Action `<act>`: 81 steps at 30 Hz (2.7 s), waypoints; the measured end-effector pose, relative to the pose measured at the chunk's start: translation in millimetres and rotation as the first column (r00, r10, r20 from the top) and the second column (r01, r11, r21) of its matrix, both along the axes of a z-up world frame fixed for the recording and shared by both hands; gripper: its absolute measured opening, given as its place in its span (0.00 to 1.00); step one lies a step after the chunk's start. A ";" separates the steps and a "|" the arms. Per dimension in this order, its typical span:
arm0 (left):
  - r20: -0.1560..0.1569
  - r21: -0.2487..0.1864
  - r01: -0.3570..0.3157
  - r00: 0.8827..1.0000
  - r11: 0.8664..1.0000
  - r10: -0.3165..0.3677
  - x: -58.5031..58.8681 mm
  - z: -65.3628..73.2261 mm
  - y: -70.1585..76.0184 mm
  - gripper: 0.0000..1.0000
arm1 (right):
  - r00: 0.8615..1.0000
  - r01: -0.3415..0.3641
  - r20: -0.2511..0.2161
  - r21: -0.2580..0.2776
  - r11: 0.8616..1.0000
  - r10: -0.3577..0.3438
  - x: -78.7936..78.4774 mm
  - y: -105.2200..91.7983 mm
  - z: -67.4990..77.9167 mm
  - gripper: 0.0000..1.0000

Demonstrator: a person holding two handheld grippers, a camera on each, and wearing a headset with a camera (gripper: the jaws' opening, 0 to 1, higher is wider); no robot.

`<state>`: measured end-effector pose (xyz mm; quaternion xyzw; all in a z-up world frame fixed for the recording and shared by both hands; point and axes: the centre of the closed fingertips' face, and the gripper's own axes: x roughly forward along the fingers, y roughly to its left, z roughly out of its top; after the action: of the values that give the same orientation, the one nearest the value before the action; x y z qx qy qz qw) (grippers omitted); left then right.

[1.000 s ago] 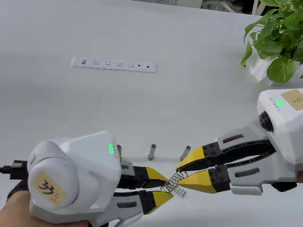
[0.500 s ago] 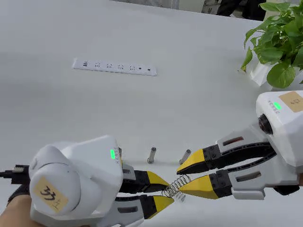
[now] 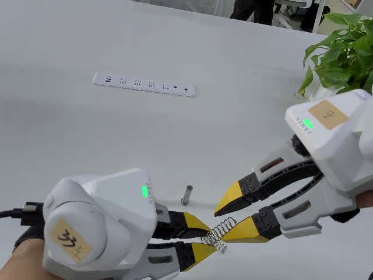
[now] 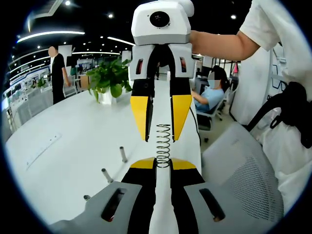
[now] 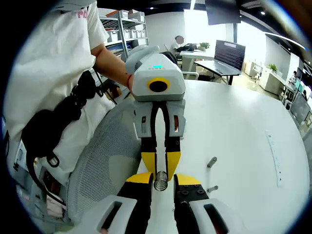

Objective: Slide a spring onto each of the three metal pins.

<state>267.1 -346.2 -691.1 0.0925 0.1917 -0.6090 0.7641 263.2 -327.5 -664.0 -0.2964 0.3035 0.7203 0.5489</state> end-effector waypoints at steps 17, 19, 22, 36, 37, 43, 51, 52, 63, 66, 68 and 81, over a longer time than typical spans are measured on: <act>0.001 -0.019 -0.014 1.000 1.000 0.014 2.9 3.1 1.0 0.06 | 0.994 -0.104 0.007 -0.096 0.990 0.105 -2.6 -2.8 -11.6 0.08; -0.002 -0.021 -0.015 1.000 1.000 0.015 3.1 3.1 1.1 0.06 | 0.994 -0.105 0.009 -0.097 0.990 0.106 -2.0 -2.6 -12.0 0.08; -0.003 -0.022 -0.016 1.000 1.000 0.016 3.5 2.8 1.6 0.06 | 0.994 -0.106 0.013 -0.097 0.990 0.108 -1.2 -2.1 -12.3 0.07; 0.010 -0.024 -0.024 1.000 0.999 0.024 5.3 1.5 4.8 0.07 | 0.994 -0.098 0.032 -0.097 0.990 0.101 1.5 1.0 -13.9 0.07; 0.013 -0.023 -0.023 1.000 0.999 0.023 5.2 1.3 4.8 0.07 | 0.994 -0.097 0.032 -0.098 0.990 0.101 1.4 1.0 -14.1 0.06; 0.019 -0.024 -0.026 0.999 0.999 0.026 4.7 0.1 6.5 0.07 | 0.995 -0.090 0.031 -0.101 0.991 0.093 1.1 2.9 -15.4 0.06; 0.024 -0.028 -0.045 0.999 0.999 0.045 5.7 -1.5 13.5 0.11 | 0.997 -0.069 0.039 -0.095 0.993 0.073 5.1 6.1 -12.9 0.06; 0.019 -0.031 -0.050 0.999 0.998 0.050 5.7 -2.2 15.1 0.13 | 0.997 -0.063 0.040 -0.093 0.994 0.067 6.5 6.2 -11.7 0.06; 0.036 -0.010 -0.120 0.992 0.993 0.121 12.3 -13.4 40.9 0.40 | 0.997 0.009 0.083 -0.103 0.995 -0.001 28.2 5.2 -8.8 0.06; 0.037 -0.013 -0.137 0.990 0.991 0.137 13.9 -15.3 50.6 0.45 | 0.994 0.034 0.108 -0.118 0.992 -0.021 37.2 4.4 -10.4 0.06; 0.026 -0.017 -0.151 0.988 0.988 0.151 15.1 -16.7 57.2 0.49 | 0.992 0.050 0.117 -0.128 0.991 -0.035 42.9 4.1 -11.2 0.06; 0.014 -0.005 -0.228 0.973 0.974 0.228 27.9 -33.2 92.7 0.88 | 0.979 0.129 0.179 -0.205 0.970 -0.092 81.1 5.8 -27.0 0.07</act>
<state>295.0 -253.5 -724.2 0.0729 0.1948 -0.5167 0.8305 344.3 -321.7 -691.0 -0.3967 0.3486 0.6235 0.5765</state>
